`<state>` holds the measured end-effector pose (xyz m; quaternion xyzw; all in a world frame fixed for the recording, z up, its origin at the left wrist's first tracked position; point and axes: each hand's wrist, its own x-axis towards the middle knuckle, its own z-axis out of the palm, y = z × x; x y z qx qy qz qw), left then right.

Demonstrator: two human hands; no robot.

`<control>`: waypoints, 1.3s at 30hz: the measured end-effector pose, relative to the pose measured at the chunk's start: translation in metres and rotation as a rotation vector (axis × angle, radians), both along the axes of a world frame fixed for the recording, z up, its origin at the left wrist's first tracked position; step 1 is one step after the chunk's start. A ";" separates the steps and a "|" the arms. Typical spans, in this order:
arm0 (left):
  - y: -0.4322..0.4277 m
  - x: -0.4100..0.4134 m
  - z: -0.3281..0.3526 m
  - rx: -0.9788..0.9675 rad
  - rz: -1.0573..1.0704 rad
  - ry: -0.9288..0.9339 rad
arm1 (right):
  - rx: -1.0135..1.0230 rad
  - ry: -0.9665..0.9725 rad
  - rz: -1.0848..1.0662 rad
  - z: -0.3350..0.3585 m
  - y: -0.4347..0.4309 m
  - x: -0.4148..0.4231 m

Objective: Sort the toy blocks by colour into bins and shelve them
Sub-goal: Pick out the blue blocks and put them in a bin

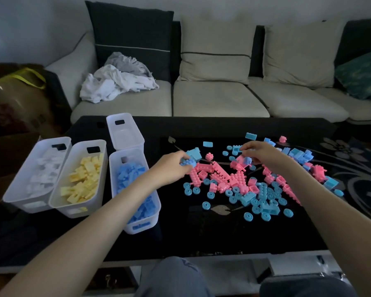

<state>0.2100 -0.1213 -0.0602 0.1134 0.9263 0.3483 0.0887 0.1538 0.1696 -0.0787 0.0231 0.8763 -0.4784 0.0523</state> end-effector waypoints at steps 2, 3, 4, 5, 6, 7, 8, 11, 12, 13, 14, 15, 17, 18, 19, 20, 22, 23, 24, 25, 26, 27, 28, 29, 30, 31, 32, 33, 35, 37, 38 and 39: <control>0.006 0.001 -0.002 0.028 -0.013 -0.013 | -0.045 -0.022 0.035 0.001 0.002 0.002; 0.008 0.001 -0.003 0.040 -0.020 -0.022 | -0.056 -0.030 0.034 0.001 0.004 0.003; 0.011 0.001 -0.003 0.049 -0.025 -0.030 | -0.060 -0.032 0.015 0.001 0.005 0.002; 0.013 0.001 -0.002 0.053 -0.032 -0.032 | -0.056 -0.030 -0.018 0.000 0.006 0.001; 0.016 0.001 -0.001 0.051 -0.041 -0.029 | -0.041 -0.029 -0.058 -0.001 0.008 -0.001; 0.019 0.001 0.000 0.042 -0.049 -0.024 | -0.003 -0.028 -0.089 -0.003 0.008 -0.002; 0.021 0.001 0.000 0.031 -0.058 -0.020 | 0.066 -0.025 -0.103 -0.005 0.009 -0.002; 0.027 -0.002 -0.002 0.011 -0.076 -0.017 | 0.297 -0.009 -0.020 -0.013 0.011 0.000; 0.029 -0.003 -0.004 0.012 -0.076 -0.016 | 0.354 -0.008 0.024 -0.016 0.010 0.001; 0.030 -0.005 -0.005 0.016 -0.072 -0.020 | 0.417 -0.008 0.062 -0.018 0.010 0.001; 0.032 -0.006 -0.008 0.022 -0.067 -0.025 | 0.485 -0.006 0.086 -0.021 0.010 0.001; 0.033 -0.007 -0.011 0.022 -0.064 -0.026 | 0.556 0.004 0.099 -0.023 0.009 0.000; 0.034 -0.010 -0.015 0.012 -0.052 -0.018 | 0.659 0.025 0.103 -0.025 0.006 0.002; 0.034 -0.011 -0.016 0.007 -0.053 -0.016 | 0.693 0.033 0.099 -0.025 0.004 0.003; 0.034 -0.009 -0.015 0.003 -0.058 -0.014 | 0.723 0.048 0.092 -0.024 0.003 0.005; 0.032 -0.008 -0.013 -0.006 -0.064 -0.009 | 0.739 0.074 0.083 -0.023 0.001 0.006; 0.026 -0.004 -0.006 -0.026 -0.056 0.009 | 0.709 0.152 0.055 -0.012 -0.008 0.008; 0.019 -0.003 -0.001 -0.029 -0.022 0.034 | 0.669 0.196 0.054 -0.004 -0.017 0.010; 0.008 -0.002 0.004 -0.022 0.046 0.065 | 0.630 0.240 0.077 0.006 -0.031 0.012; -0.003 -0.003 0.009 -0.016 0.123 0.098 | 0.591 0.280 0.108 0.016 -0.046 0.016; -0.018 -0.003 0.013 -0.017 0.205 0.127 | 0.553 0.321 0.161 0.028 -0.065 0.021; -0.035 -0.002 0.017 -0.046 0.275 0.138 | 0.517 0.350 0.223 0.037 -0.086 0.028; -0.049 -0.002 0.021 -0.101 0.328 0.128 | 0.483 0.366 0.284 0.045 -0.106 0.036; -0.066 0.000 0.024 -0.169 0.375 0.108 | 0.442 0.378 0.357 0.049 -0.129 0.045; -0.081 0.003 0.024 -0.218 0.406 0.084 | 0.393 0.389 0.434 0.051 -0.153 0.054; -0.093 0.005 0.024 -0.248 0.419 0.076 | 0.352 0.403 0.504 0.050 -0.175 0.062; -0.104 0.009 0.022 -0.264 0.425 0.076 | 0.326 0.413 0.567 0.048 -0.198 0.069; -0.110 0.012 0.021 -0.271 0.417 0.079 | 0.326 0.410 0.618 0.044 -0.217 0.075; -0.118 0.017 0.016 -0.285 0.366 0.068 | 0.393 0.380 0.685 0.035 -0.243 0.081; -0.117 0.028 0.017 -0.290 0.287 0.033 | 0.476 0.335 0.716 0.026 -0.254 0.083; -0.115 0.032 0.017 -0.276 0.249 0.011 | 0.515 0.319 0.721 0.023 -0.254 0.082; -0.114 0.034 0.015 -0.270 0.218 -0.012 | 0.556 0.313 0.713 0.020 -0.252 0.081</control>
